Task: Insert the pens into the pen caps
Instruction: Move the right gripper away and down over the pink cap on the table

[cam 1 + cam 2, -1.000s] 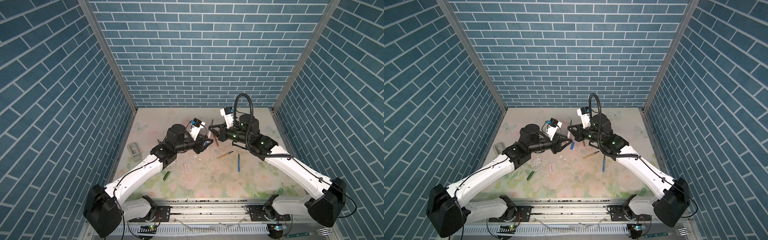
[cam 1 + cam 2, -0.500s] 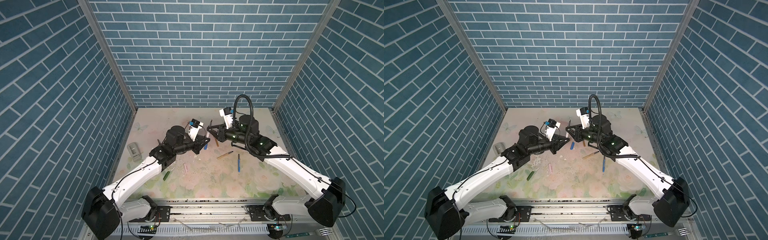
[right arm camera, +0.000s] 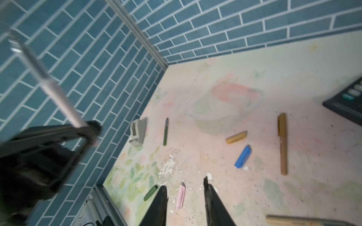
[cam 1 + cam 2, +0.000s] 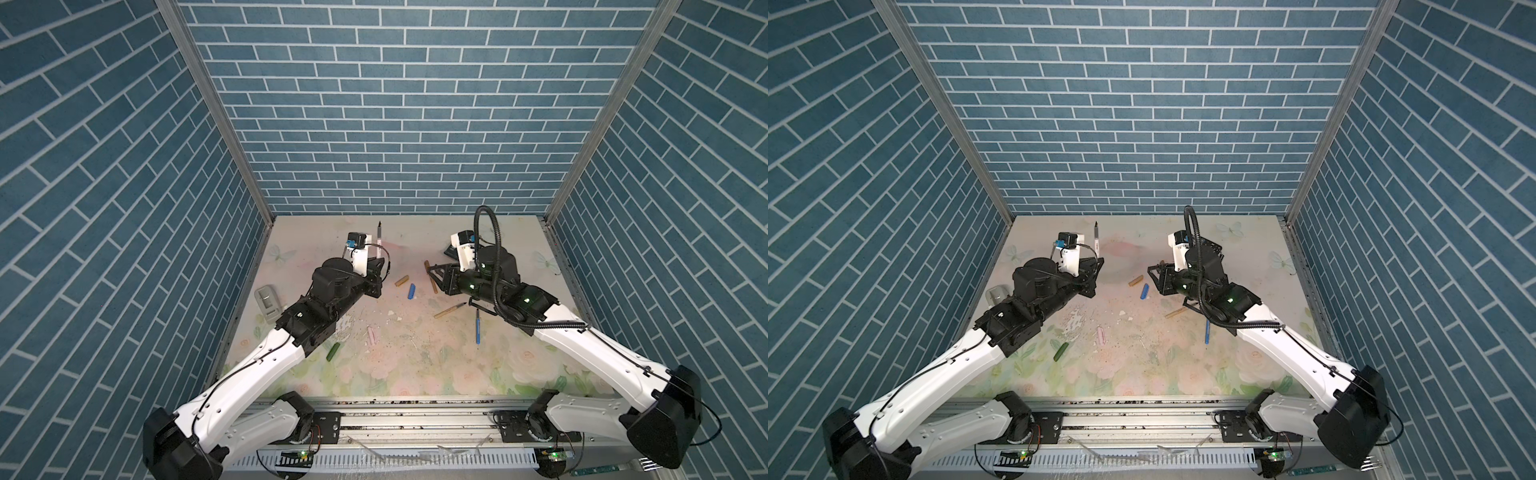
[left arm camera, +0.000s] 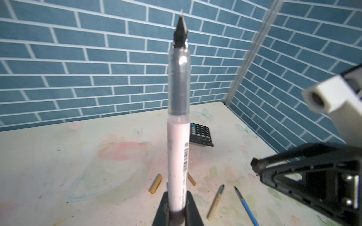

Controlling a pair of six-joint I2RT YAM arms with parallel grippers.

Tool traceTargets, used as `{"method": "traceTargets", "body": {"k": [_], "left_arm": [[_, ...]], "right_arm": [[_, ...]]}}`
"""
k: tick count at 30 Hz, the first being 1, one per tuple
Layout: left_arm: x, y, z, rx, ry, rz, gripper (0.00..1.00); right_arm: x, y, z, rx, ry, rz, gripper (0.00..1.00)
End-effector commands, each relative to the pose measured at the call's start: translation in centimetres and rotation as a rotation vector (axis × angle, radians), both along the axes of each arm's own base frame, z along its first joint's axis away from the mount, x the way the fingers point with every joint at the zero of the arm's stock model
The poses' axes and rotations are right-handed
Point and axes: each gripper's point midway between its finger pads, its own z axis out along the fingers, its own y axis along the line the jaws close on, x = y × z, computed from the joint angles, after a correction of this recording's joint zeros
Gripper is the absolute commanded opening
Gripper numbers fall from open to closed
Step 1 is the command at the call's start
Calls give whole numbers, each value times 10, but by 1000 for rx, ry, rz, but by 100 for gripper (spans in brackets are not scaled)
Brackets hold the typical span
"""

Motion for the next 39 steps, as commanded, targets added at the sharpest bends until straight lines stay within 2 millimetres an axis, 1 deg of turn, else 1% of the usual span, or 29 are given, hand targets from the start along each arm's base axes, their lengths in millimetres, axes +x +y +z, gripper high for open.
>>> {"method": "traceTargets", "body": {"k": [1,3,7,10,13,15,19,22,25,31,34,39], "left_arm": [[8,33,-12,76,16,172,0],[10,41,-11,64,24,201,0],[15,57,-9,38,35,253,0],[17,69,-4,13,24,284,0],[17,77,1,7,10,305,0],[16,81,4,2,2,314,0],[17,90,6,-10,-3,338,0],[18,94,9,-33,-3,342,0],[21,97,8,-60,4,346,0],[25,93,5,-89,18,317,0],[25,90,3,-92,24,302,0],[25,91,4,-96,17,303,0]], "right_arm": [[-4,9,-76,-153,157,-40,32],[-13,34,-101,-227,198,21,31],[-26,83,-140,-342,249,123,30],[-32,111,-162,-412,274,171,30],[-37,132,-170,-445,281,198,30],[-39,139,-177,-463,289,197,30],[-51,149,-191,-482,319,216,30],[-60,155,-198,-498,324,228,34],[-68,160,-206,-535,321,233,37],[-76,162,-221,-590,320,238,38],[-75,160,-224,-604,318,230,37],[-72,153,-228,-631,305,210,32]]}}
